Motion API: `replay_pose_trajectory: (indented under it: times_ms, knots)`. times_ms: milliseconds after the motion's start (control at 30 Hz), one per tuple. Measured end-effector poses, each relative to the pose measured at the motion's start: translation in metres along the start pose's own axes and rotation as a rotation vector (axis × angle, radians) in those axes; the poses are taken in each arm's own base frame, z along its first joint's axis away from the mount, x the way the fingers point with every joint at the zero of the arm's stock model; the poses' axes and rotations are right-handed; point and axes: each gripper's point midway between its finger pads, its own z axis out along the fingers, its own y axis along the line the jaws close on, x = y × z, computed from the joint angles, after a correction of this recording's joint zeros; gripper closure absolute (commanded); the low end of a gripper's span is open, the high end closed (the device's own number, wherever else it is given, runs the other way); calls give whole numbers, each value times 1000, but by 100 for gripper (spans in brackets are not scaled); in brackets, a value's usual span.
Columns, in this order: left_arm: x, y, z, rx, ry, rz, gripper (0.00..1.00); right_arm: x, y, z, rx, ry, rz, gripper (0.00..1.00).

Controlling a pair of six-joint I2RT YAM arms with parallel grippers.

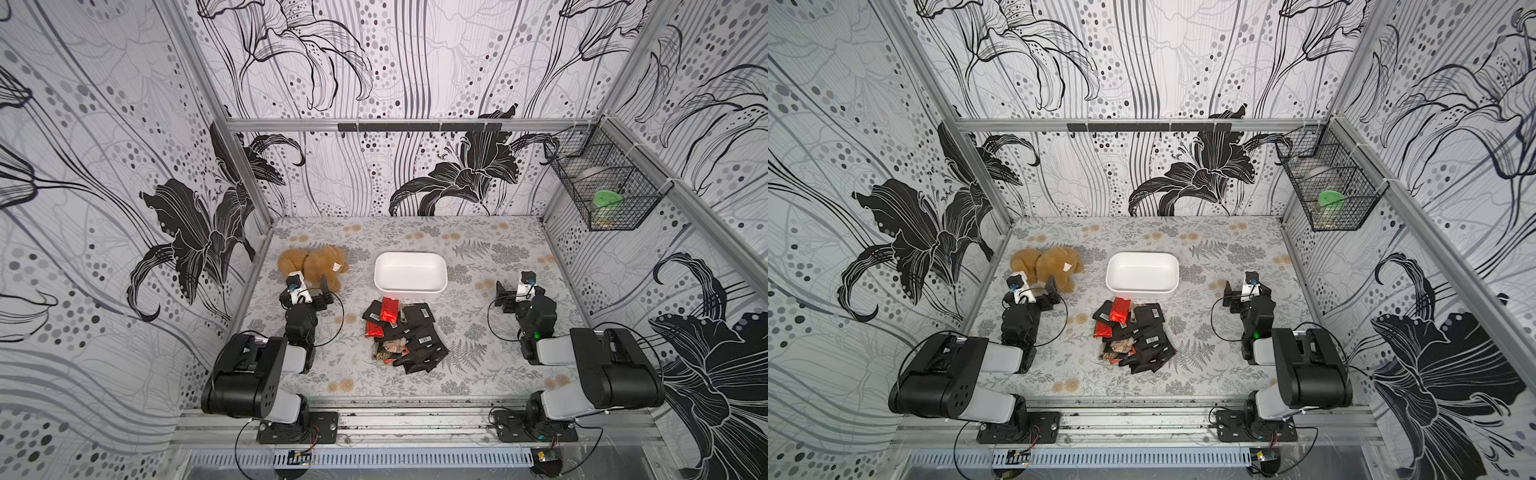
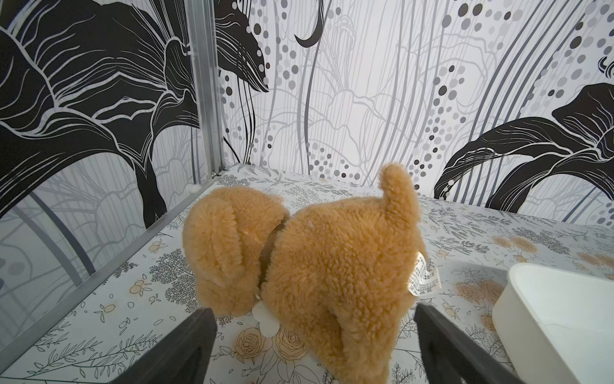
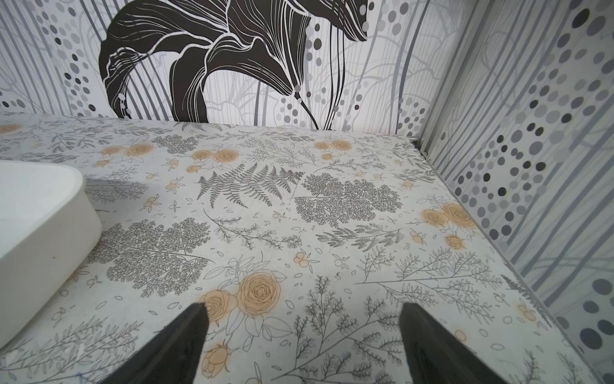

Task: Put the tea bags into the storage box
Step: Pick up the tea bag from the center of the board.

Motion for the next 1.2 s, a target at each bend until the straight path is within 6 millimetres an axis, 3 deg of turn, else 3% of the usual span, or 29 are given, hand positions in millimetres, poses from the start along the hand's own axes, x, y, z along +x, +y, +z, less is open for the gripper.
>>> replay_pose_trajectory:
  times_ms: [733,833,933,1100,1200]
  knots:
    - [1,-5,-1,5,0,3,3,0,0,-1,-1,5,0,5]
    - [-3,-9,-5,-2,3,16,3,-9,-3,-7,10,1,7,5]
    - [-27,-8,-8,-51,-15,-5,3,-33,-9,-19,40,-35,40,5]
    - [-97,1,-20,-145,-100,-204,3,-72,-25,-26,112,-23,200,5]
    - [-116,8,-36,-164,-116,-348,3,-91,-29,-27,131,19,326,5]
